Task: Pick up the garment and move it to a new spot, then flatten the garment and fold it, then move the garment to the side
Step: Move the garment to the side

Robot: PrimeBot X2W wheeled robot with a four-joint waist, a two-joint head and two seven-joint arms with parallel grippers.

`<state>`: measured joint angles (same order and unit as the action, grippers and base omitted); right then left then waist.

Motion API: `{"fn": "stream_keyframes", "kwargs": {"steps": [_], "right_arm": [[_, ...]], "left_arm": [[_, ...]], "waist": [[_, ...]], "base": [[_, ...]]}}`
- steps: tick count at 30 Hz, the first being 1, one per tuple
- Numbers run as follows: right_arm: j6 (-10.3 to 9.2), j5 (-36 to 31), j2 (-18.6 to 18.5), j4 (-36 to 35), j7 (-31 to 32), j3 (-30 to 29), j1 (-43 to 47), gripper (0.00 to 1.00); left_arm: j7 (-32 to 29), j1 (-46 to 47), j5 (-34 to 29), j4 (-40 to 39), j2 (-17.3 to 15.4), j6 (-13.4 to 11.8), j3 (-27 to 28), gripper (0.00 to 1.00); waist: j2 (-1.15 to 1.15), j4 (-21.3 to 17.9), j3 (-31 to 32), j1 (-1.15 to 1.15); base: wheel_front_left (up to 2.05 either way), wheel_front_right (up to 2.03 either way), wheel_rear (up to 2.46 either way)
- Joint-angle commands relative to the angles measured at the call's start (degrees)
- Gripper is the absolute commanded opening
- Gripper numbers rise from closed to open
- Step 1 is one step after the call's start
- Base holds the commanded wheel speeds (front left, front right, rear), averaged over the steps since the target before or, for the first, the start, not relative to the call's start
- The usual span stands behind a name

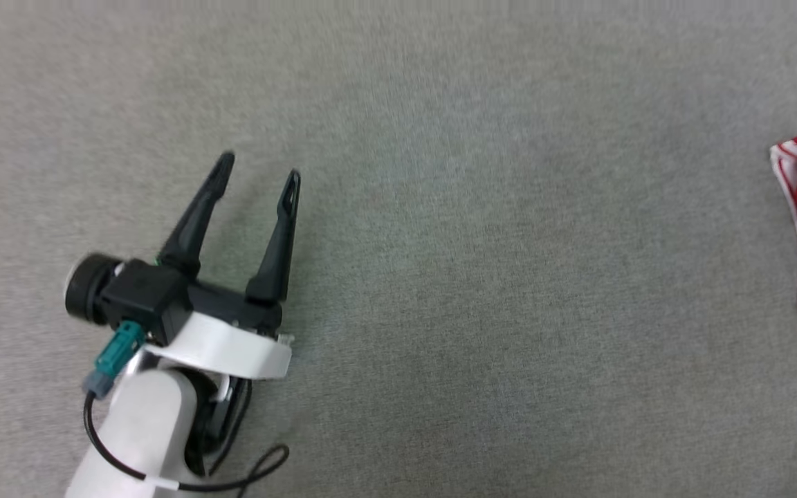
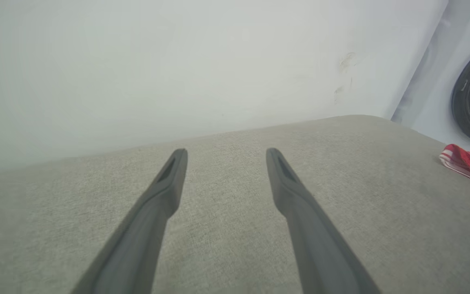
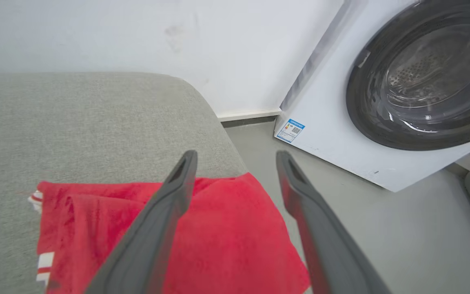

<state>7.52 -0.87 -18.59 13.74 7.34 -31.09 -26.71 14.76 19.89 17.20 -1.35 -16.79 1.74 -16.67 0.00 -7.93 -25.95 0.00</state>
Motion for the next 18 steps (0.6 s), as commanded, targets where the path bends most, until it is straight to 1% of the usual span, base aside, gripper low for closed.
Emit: {"fn": "stream_keyframes", "kwargs": {"steps": [1,8,12,18], "right_arm": [[-0.07,0.3,0.3,-0.5,-0.9,0.5,1.3,1.0],[-0.07,3.2,3.8,-4.0,-7.4,6.0,9.6,1.0],[-0.07,4.2,6.2,-5.5,-9.1,9.1,14.5,1.0],[-0.06,6.0,9.8,-8.6,-9.3,13.9,21.5,1.0]], "left_arm": [[0.2,-1.2,0.3,0.3,0.4,-0.3,0.0,1.0],[0.5,-6.9,1.4,2.3,2.1,-2.1,1.6,1.0],[0.5,-10.2,1.5,3.0,2.7,-3.0,2.6,1.0],[0.5,-13.6,1.0,3.4,3.8,-2.8,3.9,1.0]], "waist": [[0.0,1.0,3.1,0.0],[0.0,3.1,10.4,0.0],[0.0,4.4,14.0,0.0],[0.0,7.0,18.0,0.0]], "base": [[0.0,0.0,0.0],[0.0,0.0,0.0],[0.0,0.0,0.0],[0.0,0.0,0.0]]}}
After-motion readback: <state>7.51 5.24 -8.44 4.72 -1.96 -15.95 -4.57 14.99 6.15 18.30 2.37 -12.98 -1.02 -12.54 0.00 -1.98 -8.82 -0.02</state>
